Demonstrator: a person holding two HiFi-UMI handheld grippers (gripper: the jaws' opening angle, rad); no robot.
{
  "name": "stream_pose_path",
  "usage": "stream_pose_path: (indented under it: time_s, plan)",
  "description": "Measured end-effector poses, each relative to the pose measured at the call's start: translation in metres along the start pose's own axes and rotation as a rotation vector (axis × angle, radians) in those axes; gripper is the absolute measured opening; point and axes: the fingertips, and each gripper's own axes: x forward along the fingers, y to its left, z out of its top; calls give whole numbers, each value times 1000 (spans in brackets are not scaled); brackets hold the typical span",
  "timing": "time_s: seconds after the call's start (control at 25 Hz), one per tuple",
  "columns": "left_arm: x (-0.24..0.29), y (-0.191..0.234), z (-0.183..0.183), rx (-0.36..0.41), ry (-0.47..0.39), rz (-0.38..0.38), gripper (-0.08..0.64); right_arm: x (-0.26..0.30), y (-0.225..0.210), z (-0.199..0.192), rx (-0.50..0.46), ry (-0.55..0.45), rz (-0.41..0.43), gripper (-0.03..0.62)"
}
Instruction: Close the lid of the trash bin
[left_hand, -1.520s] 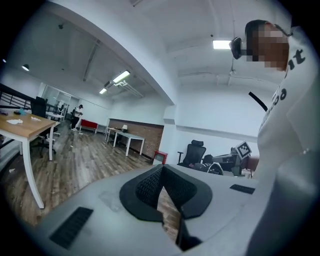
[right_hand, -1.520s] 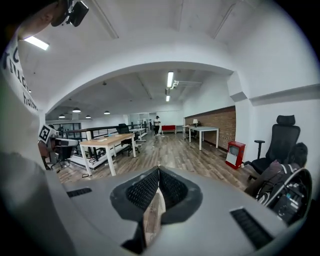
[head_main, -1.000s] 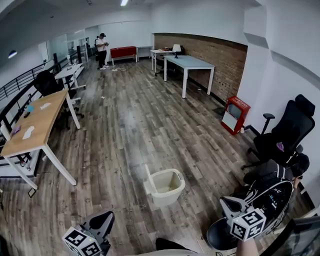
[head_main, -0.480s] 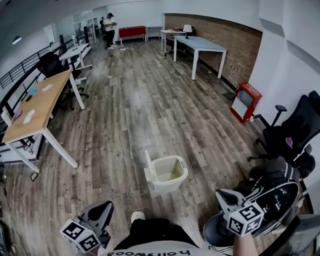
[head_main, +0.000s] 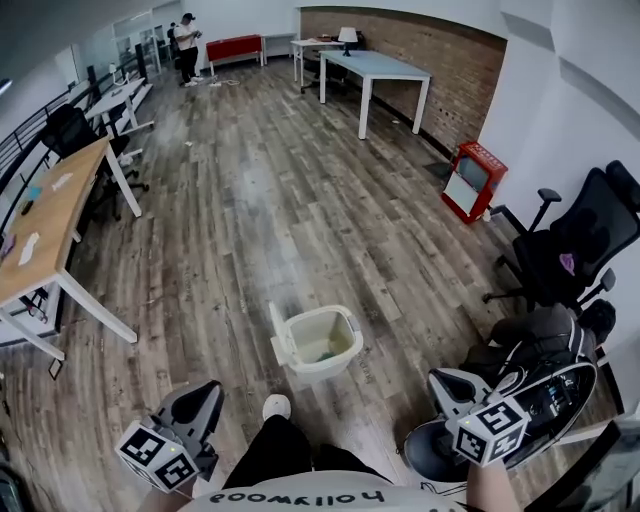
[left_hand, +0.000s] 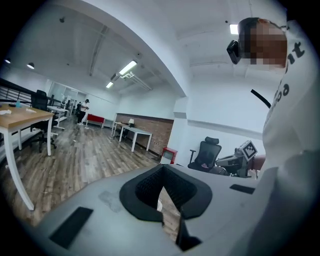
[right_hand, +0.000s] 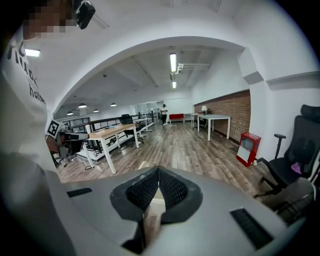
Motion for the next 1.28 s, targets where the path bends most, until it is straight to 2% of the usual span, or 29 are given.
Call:
stream_pose_path:
  time_s: [0.12,0.36,0.64,1.04,1.28]
  plan:
    - [20,18,7,11,21,-24,5,23,1,7,16,21,-1,11]
    - [50,65,8,-51,83,-48,5,79,7,25,23,67,5,11]
    - [92,109,8,-82,156,-123,5,150,16,40,58,114,15,11]
    - [135,174,49,-73,155,-176,5,213,18,69,98,123,-22,11]
    - [151,207,66,-57,145,-197,5,240,22,91,53,125,-47,11]
